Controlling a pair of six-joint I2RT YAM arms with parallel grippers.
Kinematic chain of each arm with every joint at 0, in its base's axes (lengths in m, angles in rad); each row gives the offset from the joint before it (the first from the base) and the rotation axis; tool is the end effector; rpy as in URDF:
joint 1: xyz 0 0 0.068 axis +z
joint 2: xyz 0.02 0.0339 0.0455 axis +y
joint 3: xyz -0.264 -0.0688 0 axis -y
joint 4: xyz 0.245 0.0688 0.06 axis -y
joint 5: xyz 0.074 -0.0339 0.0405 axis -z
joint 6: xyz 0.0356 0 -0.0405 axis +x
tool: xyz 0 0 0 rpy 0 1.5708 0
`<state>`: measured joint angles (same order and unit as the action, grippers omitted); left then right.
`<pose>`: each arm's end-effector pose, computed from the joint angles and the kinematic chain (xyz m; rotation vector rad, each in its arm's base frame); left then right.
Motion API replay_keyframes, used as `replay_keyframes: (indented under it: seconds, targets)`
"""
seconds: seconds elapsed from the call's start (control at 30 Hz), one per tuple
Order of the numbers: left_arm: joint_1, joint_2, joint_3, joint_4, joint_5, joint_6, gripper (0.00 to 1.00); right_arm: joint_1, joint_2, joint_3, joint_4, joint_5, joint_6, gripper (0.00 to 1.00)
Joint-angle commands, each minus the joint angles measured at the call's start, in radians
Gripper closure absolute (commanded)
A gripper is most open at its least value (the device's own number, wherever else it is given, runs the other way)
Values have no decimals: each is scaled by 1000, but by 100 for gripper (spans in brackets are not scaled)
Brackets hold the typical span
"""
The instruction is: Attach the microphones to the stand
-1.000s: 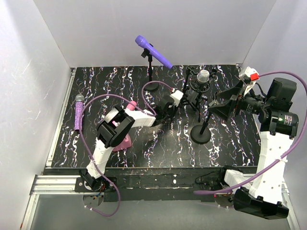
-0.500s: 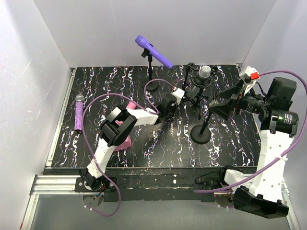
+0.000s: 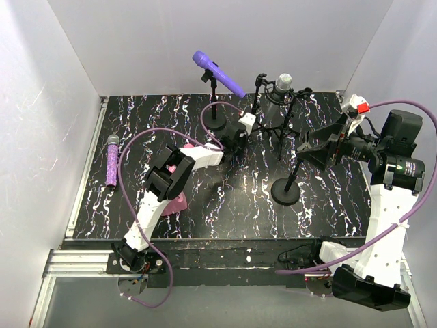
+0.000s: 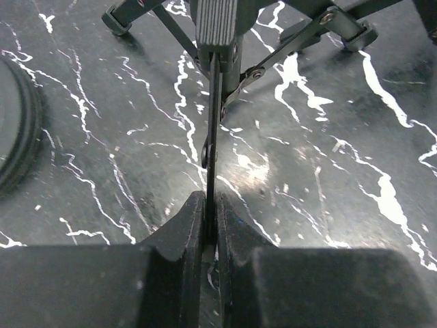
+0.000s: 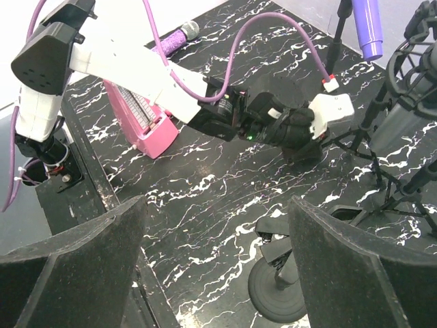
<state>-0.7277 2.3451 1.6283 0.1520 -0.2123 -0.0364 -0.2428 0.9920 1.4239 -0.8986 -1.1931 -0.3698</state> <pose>0.3937 -0.3407 0.1283 0.6031 2.0426 -0.2259 0.1543 -0.0041 0.4523 -0.7991 1.6143 0.7673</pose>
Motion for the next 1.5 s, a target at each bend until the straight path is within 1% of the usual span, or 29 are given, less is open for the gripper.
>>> replay_keyframes:
  seconds: [0.0,0.2,0.27,0.37,0.47,0.5,0.63,0.73,0.93,0.97,1.0,1.03,1.13,1.3,1.47]
  targets:
    - [45,46,59,-74,-15,59,100,-9,7,20,-10,-30,-8,11]
    - [54,56,90,-100,2,61,100,-12,4,21,-10,-33,-4,11]
    - [57,43,82,-104,4,52,92,-12,0,20,-6,-36,-3,11]
    - [59,16,53,-98,11,44,73,-13,-4,17,-3,-36,0,11]
    - [59,-16,30,-106,34,44,61,-13,-10,12,1,-39,3,11]
    - [57,-27,24,-108,45,15,57,-13,-12,12,3,-36,5,11]
    - [59,-90,-25,-98,71,-2,40,-15,-18,7,3,-30,6,11]
    - [57,-142,-56,-115,102,-19,29,-15,-24,7,1,-10,5,11]
    - [57,-292,-111,-135,212,-52,19,-16,-33,13,-16,36,-18,11]
    - [57,-318,-117,-138,212,-59,18,-15,-38,13,-19,46,-20,11]
    - [57,-345,-123,-144,256,-63,18,-16,-41,13,-22,49,-21,11]
    - [57,-375,-128,-147,272,-68,17,-16,-41,17,-28,55,-24,11]
    - [59,-469,-160,-186,294,-80,14,-15,-52,26,-45,67,-37,10]
    - [57,-665,-278,-195,306,-95,2,-16,-62,24,-62,81,-41,10]
    - [76,-881,-363,-267,306,-94,2,-15,-73,21,-77,90,-41,10]
